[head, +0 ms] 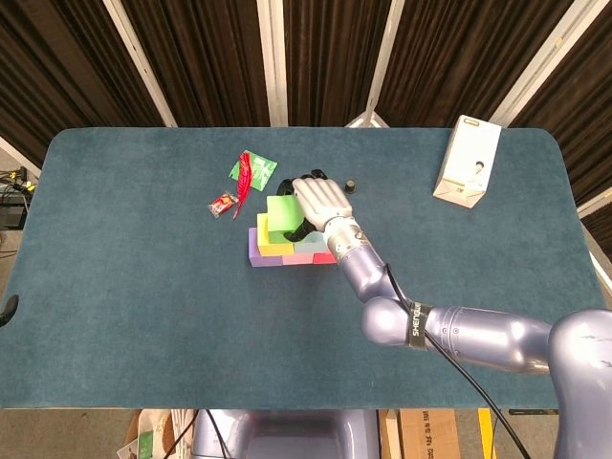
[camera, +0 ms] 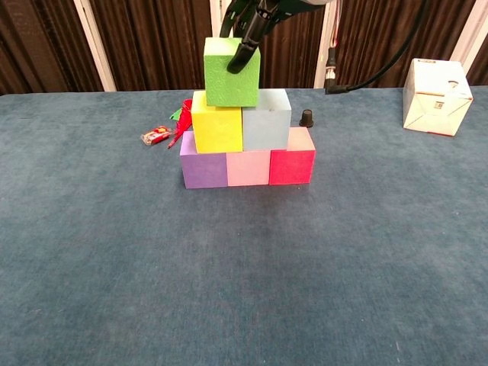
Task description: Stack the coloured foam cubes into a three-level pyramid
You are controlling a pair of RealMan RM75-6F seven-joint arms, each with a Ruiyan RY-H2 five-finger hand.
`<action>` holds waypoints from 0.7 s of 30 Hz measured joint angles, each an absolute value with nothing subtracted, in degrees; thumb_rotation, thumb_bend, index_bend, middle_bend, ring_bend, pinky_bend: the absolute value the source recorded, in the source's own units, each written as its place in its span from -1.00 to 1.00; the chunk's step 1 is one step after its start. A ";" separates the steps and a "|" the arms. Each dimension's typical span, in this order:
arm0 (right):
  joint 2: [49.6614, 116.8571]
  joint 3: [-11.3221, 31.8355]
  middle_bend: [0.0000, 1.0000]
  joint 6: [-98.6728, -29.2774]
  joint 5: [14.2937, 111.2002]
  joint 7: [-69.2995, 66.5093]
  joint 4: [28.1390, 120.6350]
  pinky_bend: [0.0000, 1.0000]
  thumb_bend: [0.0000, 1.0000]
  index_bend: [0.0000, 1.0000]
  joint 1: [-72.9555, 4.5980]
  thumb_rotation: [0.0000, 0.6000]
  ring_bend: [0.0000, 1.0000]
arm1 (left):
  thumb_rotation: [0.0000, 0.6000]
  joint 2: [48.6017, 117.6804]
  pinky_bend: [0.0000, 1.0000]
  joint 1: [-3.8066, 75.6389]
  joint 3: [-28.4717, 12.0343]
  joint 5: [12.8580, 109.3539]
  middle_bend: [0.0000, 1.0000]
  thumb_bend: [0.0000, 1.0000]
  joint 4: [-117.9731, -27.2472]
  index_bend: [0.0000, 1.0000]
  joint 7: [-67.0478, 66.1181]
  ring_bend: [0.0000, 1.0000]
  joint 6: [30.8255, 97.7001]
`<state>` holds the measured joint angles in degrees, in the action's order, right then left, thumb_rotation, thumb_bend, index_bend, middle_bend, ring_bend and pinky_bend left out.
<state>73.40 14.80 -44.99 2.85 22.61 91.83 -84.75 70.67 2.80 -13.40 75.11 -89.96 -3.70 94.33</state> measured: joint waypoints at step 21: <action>74.48 15.64 -0.47 -44.85 3.68 23.12 90.68 -1.00 -0.51 -0.32 -83.60 1.00 -0.70 | 1.00 70.93 -1.00 2.87 -13.56 74.72 -1.00 -0.40 -90.00 -1.00 -4.58 -1.00 94.38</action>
<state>74.48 15.64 -44.85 3.68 23.12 90.68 -83.60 70.93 2.87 -13.56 74.72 -90.00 -4.58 94.38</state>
